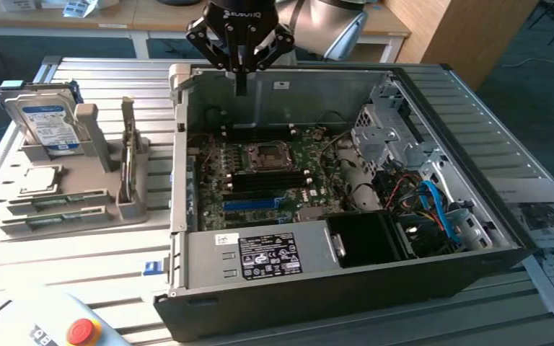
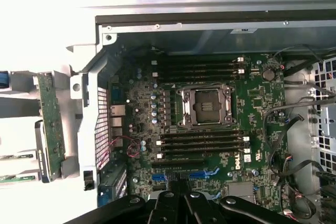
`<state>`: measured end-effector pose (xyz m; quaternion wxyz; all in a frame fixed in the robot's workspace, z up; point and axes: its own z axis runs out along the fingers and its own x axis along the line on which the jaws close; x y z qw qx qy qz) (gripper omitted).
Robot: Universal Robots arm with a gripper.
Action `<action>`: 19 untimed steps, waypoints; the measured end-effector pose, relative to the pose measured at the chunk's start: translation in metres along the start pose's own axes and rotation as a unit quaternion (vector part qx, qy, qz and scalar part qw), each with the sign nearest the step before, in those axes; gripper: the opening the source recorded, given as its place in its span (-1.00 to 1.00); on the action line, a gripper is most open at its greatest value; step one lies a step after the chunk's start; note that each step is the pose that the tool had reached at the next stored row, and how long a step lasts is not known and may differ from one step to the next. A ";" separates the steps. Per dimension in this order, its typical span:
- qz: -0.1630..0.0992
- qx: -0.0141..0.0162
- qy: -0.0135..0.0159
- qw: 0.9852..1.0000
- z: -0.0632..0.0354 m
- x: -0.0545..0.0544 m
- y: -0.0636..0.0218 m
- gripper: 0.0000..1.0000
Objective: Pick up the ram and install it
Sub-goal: 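Reach for the ram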
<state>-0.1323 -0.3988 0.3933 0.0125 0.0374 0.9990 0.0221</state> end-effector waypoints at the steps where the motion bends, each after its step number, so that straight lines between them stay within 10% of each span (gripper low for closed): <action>1: 0.000 0.000 0.000 1.000 -0.0001 0.002 -0.0002 -0.79; 19: 0.000 0.000 0.000 1.000 -0.0014 0.054 -0.0040 -0.79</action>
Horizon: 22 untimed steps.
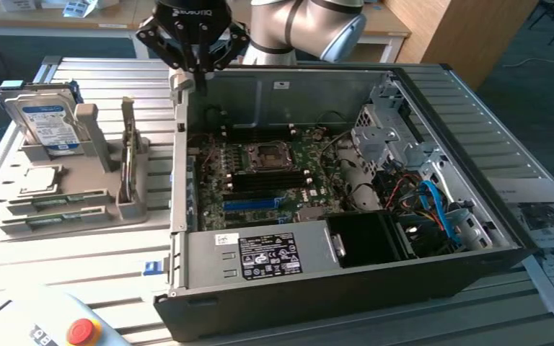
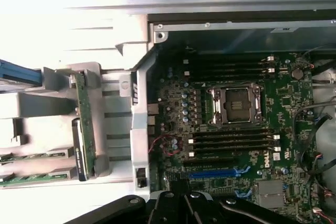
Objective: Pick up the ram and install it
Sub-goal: 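Reach for the ram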
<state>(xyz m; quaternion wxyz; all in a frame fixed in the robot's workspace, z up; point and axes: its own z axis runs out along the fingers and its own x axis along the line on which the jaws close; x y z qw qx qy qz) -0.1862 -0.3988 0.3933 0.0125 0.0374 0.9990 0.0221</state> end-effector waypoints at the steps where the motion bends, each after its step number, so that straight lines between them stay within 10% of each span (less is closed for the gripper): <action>1: 0.000 0.000 0.000 1.000 -0.0001 0.003 -0.0002 -0.79; 22: 0.000 0.000 0.000 1.000 -0.0018 0.067 -0.0048 -0.79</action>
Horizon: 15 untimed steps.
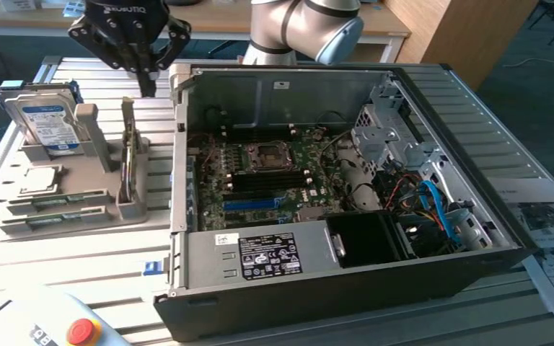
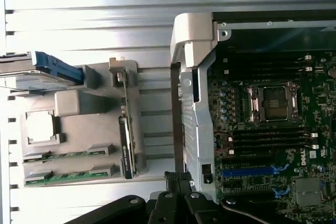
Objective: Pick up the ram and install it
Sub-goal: 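Reach for the ram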
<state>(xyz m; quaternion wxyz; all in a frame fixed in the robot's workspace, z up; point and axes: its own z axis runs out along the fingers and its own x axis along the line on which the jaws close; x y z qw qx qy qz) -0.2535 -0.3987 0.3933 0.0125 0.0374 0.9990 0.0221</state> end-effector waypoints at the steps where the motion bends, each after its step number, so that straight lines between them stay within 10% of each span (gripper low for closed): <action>1: 0.000 0.000 0.000 1.000 -0.0001 0.004 -0.0002 -0.79; 15: 0.000 0.000 0.000 1.000 -0.0014 0.053 -0.0035 -0.79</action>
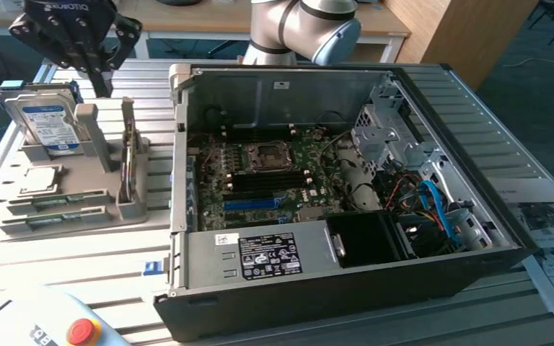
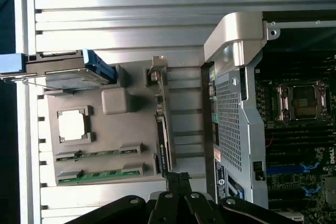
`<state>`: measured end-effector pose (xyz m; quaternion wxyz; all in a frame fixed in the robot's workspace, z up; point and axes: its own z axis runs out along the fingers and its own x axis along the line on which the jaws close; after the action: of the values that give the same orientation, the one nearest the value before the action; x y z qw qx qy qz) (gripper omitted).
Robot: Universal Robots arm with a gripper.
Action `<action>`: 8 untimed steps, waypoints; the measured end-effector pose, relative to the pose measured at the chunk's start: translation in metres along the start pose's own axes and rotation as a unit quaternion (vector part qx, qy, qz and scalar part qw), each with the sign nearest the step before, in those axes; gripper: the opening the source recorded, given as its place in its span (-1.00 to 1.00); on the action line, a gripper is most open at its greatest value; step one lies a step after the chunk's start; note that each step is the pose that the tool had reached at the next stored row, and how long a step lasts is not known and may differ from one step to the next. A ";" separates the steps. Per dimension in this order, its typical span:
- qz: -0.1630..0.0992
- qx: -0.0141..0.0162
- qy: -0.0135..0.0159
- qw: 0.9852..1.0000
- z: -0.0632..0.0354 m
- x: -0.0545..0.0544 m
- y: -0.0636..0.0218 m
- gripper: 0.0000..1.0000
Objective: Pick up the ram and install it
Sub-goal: 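Reach for the ram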
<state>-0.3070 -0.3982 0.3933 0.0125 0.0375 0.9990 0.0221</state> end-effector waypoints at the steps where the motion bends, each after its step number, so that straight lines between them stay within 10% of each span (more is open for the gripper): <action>1: 0.000 0.000 0.000 1.000 -0.0001 0.004 -0.0003 -0.79; 8: 0.000 0.000 0.000 1.000 -0.0007 0.028 -0.0020 -0.79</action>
<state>-0.3352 -0.3981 0.3932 0.0125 0.0374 0.9990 0.0221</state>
